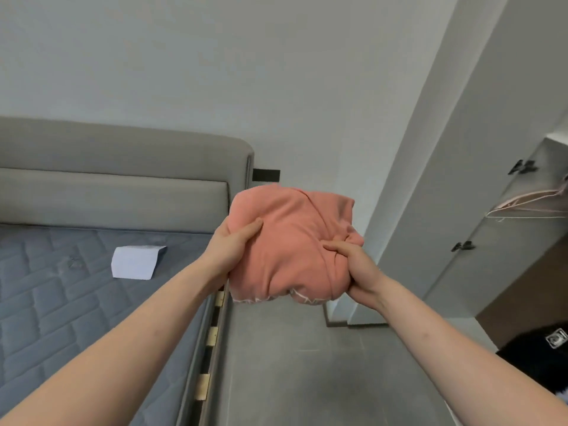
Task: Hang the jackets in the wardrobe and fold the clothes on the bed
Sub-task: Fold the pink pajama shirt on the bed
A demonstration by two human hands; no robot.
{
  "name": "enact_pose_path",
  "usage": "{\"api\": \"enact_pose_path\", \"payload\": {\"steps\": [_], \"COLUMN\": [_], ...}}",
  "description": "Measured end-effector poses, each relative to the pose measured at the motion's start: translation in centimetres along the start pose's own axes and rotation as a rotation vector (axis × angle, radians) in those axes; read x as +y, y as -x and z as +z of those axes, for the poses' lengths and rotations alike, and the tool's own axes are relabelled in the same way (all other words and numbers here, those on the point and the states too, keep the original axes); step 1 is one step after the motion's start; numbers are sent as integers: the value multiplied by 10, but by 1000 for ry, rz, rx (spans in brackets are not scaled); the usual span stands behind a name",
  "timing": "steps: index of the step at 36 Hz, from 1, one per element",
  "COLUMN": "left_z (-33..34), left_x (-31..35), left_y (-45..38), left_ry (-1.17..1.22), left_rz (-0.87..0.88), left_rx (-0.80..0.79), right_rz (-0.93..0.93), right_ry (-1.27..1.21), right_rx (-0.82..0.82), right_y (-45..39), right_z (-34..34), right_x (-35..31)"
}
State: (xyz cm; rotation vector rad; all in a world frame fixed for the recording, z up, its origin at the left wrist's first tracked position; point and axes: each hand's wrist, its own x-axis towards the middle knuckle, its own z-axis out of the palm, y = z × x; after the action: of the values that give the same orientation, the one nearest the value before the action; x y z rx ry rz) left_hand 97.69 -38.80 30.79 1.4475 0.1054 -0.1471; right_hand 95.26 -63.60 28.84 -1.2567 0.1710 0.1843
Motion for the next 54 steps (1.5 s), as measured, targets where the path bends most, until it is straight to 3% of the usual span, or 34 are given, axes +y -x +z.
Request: {"api": "enact_pose_path", "payload": {"steps": [7,18,28,40,54], "left_z": [75,197,324,478,654], "left_x": [35,90,137,168,175], "left_y": [-71,-187,-215,-218,-230], "left_ry": [-96,-114,-152,-216,-325], "left_rz": [2,133,242,306,164], "left_rx": [-343,-574,-826,-957,-1002], "right_rz": [-98,-259,-321,-430,-389], "right_ry": [-57,-30,-69,-87,-56], "right_rx": [193,455,864,1014,1104], "right_y": [-19,-38,-7,11,12], "right_z": [-56,-110,-156,-258,-412], "right_x": [-46,-132,-205,-273,-354]}}
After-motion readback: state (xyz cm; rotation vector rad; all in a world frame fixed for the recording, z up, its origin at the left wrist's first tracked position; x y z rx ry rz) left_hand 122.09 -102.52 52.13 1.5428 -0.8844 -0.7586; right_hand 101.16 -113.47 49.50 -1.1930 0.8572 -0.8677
